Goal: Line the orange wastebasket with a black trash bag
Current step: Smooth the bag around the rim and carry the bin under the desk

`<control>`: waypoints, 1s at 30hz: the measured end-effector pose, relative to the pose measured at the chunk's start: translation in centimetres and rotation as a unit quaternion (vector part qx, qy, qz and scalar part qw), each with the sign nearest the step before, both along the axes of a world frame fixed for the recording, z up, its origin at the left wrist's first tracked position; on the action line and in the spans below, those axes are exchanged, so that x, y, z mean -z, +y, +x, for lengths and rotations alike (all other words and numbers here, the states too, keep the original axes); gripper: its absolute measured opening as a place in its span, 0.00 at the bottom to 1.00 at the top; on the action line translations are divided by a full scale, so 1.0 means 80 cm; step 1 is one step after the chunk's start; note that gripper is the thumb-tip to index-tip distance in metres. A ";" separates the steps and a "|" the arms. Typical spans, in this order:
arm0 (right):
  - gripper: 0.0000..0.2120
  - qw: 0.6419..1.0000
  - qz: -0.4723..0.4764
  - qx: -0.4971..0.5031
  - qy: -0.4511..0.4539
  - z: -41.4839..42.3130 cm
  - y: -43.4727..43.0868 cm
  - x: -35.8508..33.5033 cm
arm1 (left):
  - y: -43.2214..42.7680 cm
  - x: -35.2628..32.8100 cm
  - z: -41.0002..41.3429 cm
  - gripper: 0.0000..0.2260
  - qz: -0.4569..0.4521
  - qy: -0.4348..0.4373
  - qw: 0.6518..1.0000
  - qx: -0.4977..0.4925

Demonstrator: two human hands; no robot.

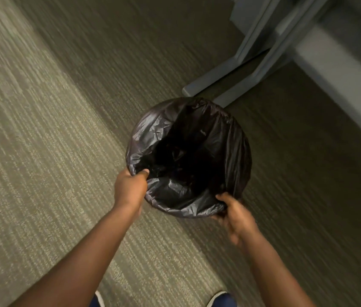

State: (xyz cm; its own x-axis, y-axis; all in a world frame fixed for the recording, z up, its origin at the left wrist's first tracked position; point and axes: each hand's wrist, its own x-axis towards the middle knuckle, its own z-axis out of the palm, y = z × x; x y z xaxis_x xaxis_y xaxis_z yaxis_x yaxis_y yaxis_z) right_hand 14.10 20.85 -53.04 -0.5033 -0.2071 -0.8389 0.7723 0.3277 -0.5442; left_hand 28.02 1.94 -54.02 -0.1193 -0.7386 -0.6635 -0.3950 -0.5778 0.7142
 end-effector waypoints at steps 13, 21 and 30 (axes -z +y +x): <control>0.17 0.982 -0.050 0.169 0.072 -0.184 0.031 0.031 | 0.036 0.006 -0.239 0.28 0.041 0.117 0.986 0.107; 0.22 0.970 -0.061 0.225 0.069 -0.246 0.021 0.052 | 0.090 0.027 -0.325 0.19 0.050 0.140 0.963 0.225; 0.22 0.951 -0.109 0.279 0.072 -0.302 0.024 0.077 | 0.091 0.041 -0.394 0.19 -0.035 0.147 0.938 0.311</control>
State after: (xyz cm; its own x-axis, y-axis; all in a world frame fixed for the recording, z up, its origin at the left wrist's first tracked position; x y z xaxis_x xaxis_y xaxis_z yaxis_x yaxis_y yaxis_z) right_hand -10.04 22.80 -59.21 -0.6916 -0.0350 -0.7215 0.7059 -0.2440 -0.6649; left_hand -3.50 9.21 -57.30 -0.7128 -0.5057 -0.4860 -0.4198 -0.2475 0.8732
